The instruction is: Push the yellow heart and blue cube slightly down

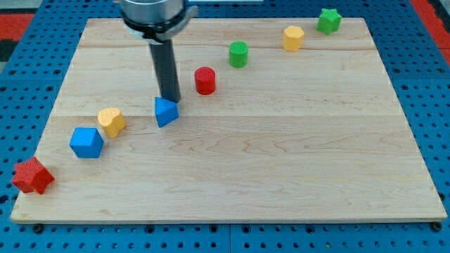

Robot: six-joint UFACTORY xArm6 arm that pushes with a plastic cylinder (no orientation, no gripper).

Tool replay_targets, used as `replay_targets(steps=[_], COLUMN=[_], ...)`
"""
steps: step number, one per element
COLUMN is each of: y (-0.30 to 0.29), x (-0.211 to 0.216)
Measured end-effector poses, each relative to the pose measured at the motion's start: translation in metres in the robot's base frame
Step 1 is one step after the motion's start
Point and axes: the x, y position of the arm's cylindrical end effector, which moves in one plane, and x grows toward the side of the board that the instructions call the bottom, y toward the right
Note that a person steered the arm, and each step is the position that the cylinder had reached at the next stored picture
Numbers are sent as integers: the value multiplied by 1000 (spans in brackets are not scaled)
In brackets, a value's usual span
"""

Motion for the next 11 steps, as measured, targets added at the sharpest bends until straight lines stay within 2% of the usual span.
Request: replay_targets(steps=[2,4,5,7,9,10,11], y=[-92,-82,-119,-121,-172,-178,-169], x=[5,38,38,81,89,89,64])
